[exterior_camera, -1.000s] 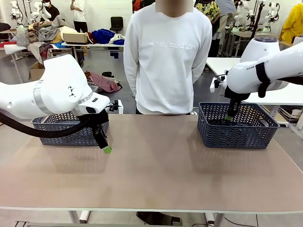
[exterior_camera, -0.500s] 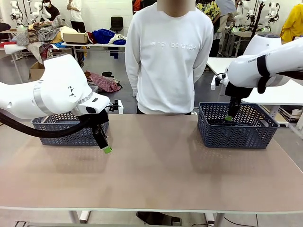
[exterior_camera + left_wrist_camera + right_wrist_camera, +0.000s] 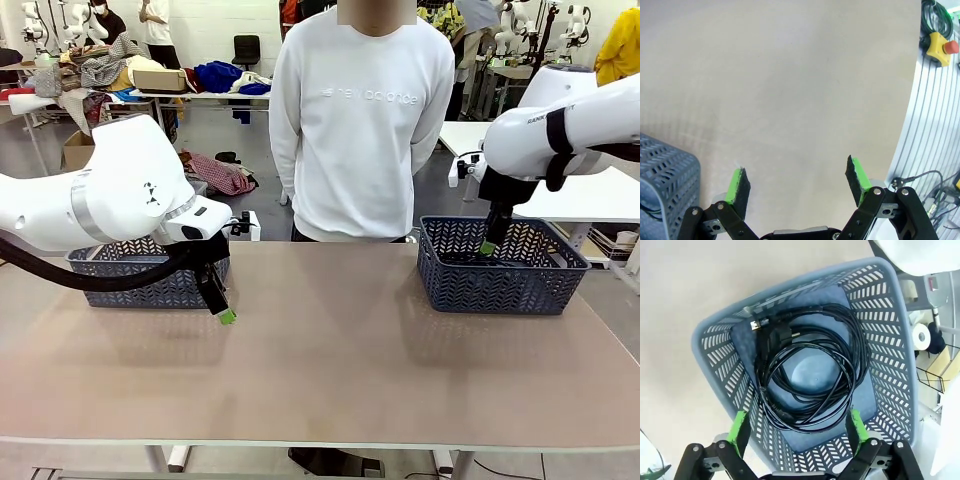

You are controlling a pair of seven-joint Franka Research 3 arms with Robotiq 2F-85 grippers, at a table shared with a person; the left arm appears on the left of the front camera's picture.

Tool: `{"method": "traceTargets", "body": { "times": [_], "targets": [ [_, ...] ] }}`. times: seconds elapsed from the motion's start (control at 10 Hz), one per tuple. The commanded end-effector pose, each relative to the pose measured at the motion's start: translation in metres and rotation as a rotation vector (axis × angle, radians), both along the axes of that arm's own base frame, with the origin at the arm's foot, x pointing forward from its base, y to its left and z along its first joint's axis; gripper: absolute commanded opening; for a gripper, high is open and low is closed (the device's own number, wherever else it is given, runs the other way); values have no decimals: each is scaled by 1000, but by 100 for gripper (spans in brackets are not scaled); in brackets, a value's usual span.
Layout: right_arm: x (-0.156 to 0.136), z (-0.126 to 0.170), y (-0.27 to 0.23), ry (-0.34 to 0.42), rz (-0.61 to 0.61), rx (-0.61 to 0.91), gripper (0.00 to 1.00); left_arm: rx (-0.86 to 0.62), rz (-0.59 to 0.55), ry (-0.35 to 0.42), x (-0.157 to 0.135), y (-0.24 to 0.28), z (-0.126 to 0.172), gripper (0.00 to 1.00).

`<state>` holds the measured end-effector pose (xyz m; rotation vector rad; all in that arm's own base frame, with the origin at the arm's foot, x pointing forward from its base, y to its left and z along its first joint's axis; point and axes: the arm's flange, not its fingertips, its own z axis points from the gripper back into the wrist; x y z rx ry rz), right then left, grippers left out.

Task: Organize the cables according to human instructions.
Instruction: Pick up a bundle of cables and place it in the basket indicated by the human.

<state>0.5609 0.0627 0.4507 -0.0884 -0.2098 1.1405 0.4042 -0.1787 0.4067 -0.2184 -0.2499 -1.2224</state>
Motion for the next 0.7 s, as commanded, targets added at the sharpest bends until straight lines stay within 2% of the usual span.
{"method": "traceTargets", "body": {
  "times": [0.0,0.6],
  "targets": [
    [0,-2,0,1,1,-1,100,-2,7,2,-1,1,0,100],
    [0,-2,0,1,1,-1,100,-2,7,2,-1,1,0,100]
  ]
}}
